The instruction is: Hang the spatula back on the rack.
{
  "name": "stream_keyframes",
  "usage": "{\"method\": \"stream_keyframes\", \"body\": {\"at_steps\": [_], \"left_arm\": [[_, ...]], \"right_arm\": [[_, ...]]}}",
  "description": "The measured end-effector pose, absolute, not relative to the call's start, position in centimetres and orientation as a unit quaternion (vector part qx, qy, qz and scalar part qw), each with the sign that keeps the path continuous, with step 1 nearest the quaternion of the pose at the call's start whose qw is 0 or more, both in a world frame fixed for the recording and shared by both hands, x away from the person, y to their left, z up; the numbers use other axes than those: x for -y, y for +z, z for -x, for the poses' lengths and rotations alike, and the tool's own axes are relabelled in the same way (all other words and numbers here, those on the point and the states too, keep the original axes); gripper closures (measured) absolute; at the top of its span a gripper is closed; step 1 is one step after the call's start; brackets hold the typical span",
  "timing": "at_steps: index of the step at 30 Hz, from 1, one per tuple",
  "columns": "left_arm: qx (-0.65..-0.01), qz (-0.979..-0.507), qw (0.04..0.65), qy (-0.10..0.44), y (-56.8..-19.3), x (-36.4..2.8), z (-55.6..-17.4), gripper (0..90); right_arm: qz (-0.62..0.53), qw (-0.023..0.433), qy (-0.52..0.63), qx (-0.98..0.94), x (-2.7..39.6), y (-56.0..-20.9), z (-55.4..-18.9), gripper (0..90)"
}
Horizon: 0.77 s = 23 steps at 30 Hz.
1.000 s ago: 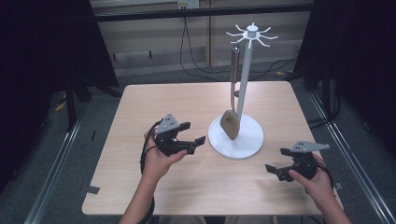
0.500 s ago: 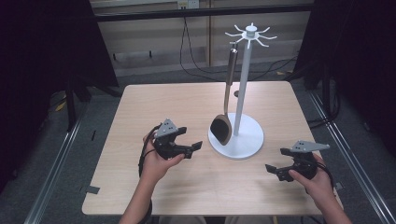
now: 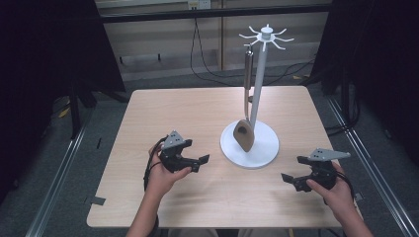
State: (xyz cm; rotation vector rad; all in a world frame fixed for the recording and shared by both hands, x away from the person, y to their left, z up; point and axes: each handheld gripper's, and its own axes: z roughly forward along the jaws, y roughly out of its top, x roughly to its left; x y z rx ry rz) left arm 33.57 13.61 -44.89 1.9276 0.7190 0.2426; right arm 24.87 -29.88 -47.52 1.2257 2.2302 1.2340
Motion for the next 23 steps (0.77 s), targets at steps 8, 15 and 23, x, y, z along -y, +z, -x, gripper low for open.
{"method": "stream_keyframes", "body": {"at_steps": [8,15,23], "left_arm": [[-0.315,-0.805,0.493,0.101,-45.9,-14.4,-34.0,10.1],[-0.326,-0.807,0.482,0.098,-46.6,-15.0,-34.2,9.6],[-0.326,-0.807,0.483,0.092,-46.7,-14.9,-34.3,9.9]], "right_arm": [[-0.426,0.155,0.431,-0.78,29.9,-47.5,-24.9,4.9],[-0.426,0.153,0.432,-0.78,29.9,-47.6,-25.0,4.9],[-0.426,0.151,0.431,-0.781,29.9,-47.7,-25.0,4.9]]}}
